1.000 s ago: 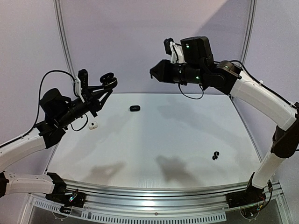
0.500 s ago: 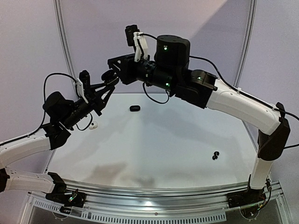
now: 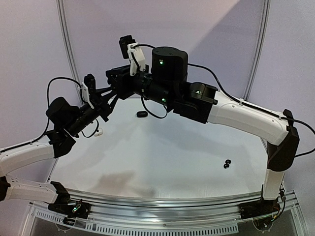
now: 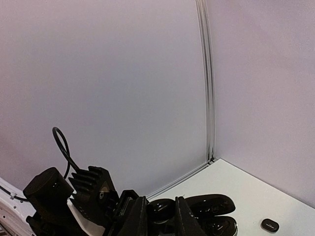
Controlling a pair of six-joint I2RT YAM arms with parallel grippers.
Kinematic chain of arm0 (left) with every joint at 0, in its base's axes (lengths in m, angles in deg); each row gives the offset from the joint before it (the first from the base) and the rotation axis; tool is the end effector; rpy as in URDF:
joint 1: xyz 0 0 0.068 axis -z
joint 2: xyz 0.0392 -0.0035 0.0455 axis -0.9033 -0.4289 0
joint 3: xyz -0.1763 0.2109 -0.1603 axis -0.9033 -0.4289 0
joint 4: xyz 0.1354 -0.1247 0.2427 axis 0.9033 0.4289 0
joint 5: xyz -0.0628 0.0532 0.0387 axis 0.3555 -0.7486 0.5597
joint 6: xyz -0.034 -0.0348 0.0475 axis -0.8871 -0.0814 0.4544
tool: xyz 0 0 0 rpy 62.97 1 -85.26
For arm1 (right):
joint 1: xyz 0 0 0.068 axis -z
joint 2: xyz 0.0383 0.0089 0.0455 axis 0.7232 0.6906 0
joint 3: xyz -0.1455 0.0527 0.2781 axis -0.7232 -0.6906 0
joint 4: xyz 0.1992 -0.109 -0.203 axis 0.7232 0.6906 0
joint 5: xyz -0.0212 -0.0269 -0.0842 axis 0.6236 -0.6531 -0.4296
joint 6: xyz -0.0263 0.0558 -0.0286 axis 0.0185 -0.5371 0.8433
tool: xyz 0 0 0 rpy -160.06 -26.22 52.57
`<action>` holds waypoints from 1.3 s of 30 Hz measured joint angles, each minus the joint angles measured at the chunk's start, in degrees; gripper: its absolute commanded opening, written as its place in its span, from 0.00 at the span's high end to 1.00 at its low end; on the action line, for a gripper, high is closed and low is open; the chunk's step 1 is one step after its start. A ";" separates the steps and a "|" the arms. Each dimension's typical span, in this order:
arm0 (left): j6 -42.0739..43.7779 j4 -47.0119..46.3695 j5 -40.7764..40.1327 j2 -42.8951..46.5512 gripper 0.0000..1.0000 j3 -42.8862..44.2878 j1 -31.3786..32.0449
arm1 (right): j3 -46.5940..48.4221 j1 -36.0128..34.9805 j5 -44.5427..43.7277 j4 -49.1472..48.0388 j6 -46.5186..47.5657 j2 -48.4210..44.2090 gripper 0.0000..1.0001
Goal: Insert the wireless bluetooth earbuds into the charging case
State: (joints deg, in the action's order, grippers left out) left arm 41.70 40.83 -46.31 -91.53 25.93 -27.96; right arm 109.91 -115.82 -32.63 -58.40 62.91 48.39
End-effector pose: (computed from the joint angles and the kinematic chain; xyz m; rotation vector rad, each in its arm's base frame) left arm 0.2189 -0.1751 0.3672 0.5730 1.1614 -0.6398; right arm 0.2012 0.5062 0.5051 -0.6400 1.4323 0.9400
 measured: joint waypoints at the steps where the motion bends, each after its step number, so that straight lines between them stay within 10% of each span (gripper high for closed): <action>1: 0.00 -0.02 -0.09 0.00 1.00 0.00 0.00 | 0.00 0.00 -0.26 -0.26 0.00 0.00 1.00; 39: -0.83 -1.07 0.02 0.02 1.00 -0.39 0.00 | 0.00 0.00 -4.76 0.87 0.87 1.92 1.00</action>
State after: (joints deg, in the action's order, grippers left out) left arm 40.87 39.76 -46.29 -91.51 25.53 -27.96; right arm 109.91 -115.82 -37.40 -57.53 63.78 50.32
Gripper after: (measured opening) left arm 0.232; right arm 0.161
